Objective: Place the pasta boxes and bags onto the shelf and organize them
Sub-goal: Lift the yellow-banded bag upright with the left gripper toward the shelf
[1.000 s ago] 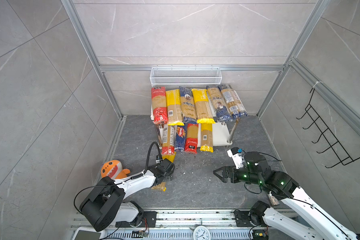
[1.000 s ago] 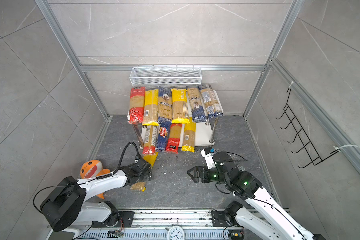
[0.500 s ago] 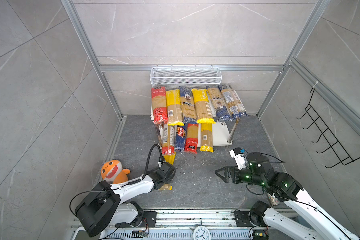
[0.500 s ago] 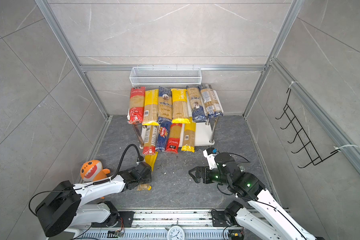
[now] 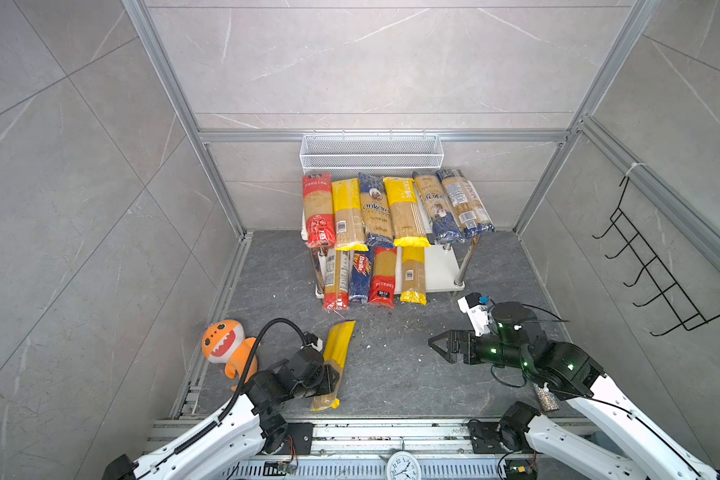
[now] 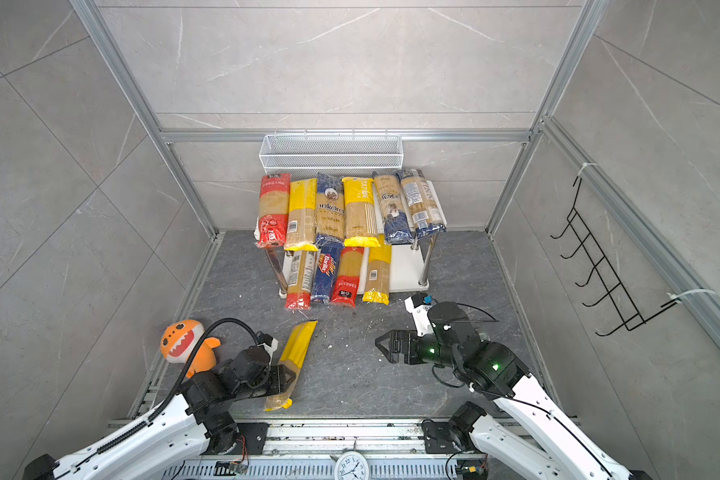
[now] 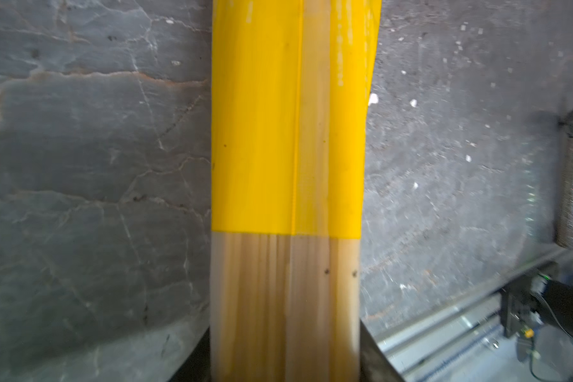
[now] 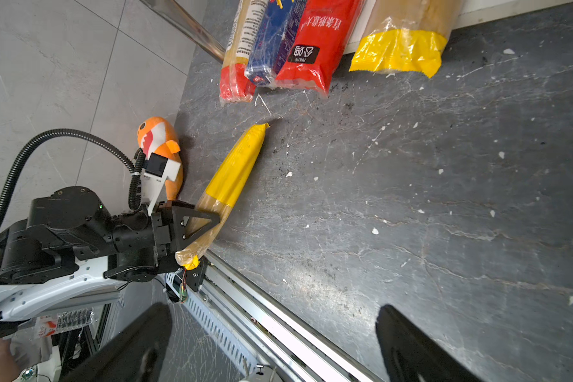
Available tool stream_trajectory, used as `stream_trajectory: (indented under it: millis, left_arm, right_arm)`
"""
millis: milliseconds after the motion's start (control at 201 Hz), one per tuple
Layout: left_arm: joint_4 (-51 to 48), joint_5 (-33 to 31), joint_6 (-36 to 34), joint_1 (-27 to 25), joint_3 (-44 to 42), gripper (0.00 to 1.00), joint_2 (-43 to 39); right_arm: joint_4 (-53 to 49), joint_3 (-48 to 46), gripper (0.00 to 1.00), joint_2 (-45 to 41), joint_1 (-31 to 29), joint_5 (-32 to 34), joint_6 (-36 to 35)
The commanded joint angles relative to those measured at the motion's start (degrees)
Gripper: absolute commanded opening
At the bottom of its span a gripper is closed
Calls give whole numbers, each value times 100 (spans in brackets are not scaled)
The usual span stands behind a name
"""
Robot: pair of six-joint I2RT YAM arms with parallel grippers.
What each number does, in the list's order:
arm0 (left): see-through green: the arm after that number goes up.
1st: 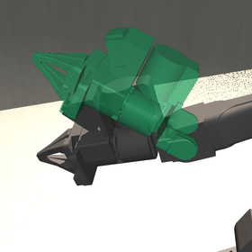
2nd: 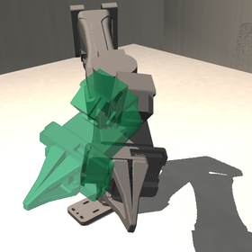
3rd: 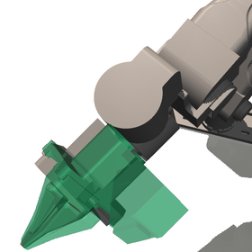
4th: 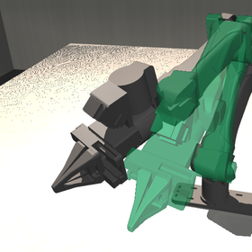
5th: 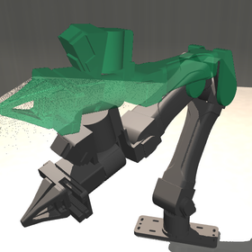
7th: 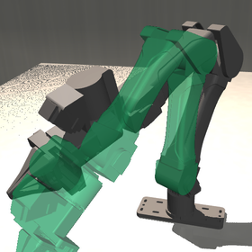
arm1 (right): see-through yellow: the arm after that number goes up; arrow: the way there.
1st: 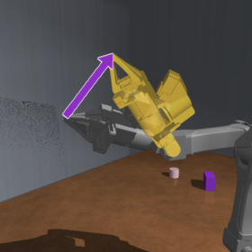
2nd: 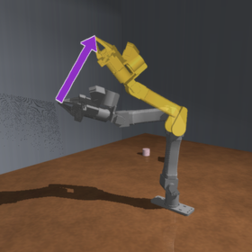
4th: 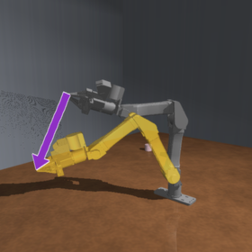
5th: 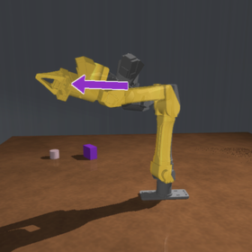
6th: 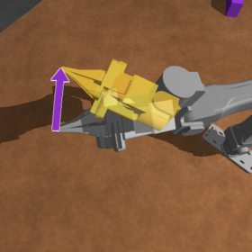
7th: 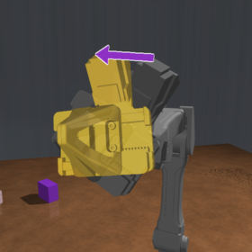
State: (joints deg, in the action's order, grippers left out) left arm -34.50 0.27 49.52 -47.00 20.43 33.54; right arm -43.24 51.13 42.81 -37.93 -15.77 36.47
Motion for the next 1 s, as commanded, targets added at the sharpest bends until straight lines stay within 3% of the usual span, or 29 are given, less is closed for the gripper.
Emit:
stream_trajectory:
  millis: [0, 567, 742, 990]
  left_arm:
    - [312, 274, -12, -11, 374, 0, -366]
    - [599, 607, 243, -14, 732, 0, -1412]
    - [773, 635, 204, -13, 1078, 0, -1190]
    - [1933, 915, 103, -7, 1385, 0, -229]
  right_arm:
    - [165, 115, 100, 35, -29, -93, 101]
    - [268, 102, 100, -10, -29, -190, 124]
    - [273, 106, 100, -70, -26, -190, 117]
    - [281, 64, 100, -215, -28, -258, 152]
